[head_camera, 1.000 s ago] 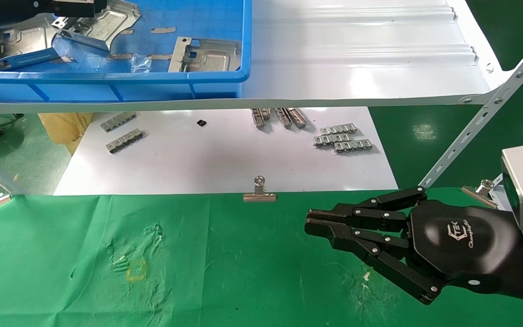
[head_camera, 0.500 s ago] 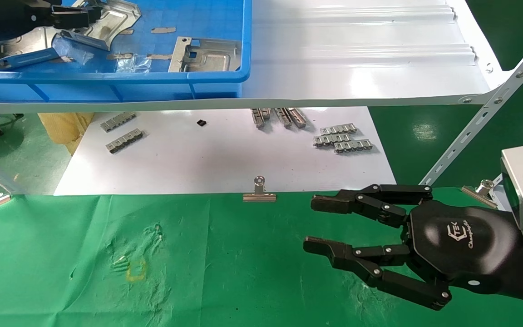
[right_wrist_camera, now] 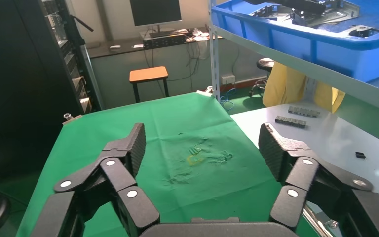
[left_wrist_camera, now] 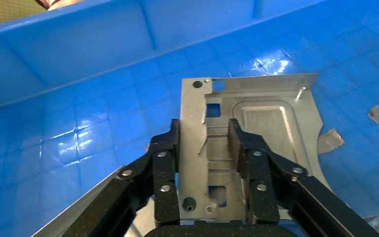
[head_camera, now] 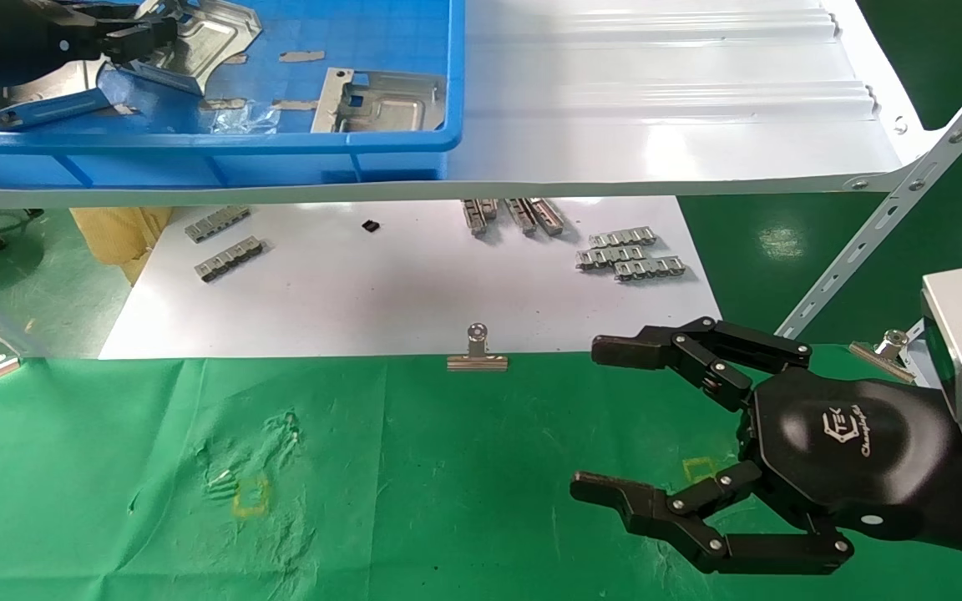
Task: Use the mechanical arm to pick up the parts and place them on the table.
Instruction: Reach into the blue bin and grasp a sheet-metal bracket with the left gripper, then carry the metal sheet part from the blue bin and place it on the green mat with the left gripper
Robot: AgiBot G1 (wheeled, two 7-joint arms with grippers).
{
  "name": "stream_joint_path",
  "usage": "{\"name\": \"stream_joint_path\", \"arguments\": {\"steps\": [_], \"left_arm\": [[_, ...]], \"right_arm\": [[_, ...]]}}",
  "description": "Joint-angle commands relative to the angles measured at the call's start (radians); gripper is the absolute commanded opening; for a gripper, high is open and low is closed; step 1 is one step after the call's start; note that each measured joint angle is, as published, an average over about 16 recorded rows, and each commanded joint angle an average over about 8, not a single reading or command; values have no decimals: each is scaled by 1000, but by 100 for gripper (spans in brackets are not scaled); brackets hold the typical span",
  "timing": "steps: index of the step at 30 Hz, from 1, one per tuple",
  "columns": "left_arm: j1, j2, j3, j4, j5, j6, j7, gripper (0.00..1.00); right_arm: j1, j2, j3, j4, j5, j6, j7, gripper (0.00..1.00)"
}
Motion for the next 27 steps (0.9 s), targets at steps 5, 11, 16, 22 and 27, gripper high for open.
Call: {"name": "stream_joint_path", "arguments": {"steps": [5,11,16,22,27], "left_arm": [[-1,-9,-2,-6,-2,60,5,0],[-15,-19,-13,-25,-19,138,21,0],[-31,-32,-33,-44,-48,209,48,0],[-46,-52,-54,-59,-82,300,85,0],[-46,-74,-68,-76,-106,439,124,0]], "right_arm": [[0,0,0,0,0,0,0,100],[0,0,0,0,0,0,0,100],[0,0,0,0,0,0,0,100],[0,0,0,0,0,0,0,100],[0,0,0,0,0,0,0,100]]}}
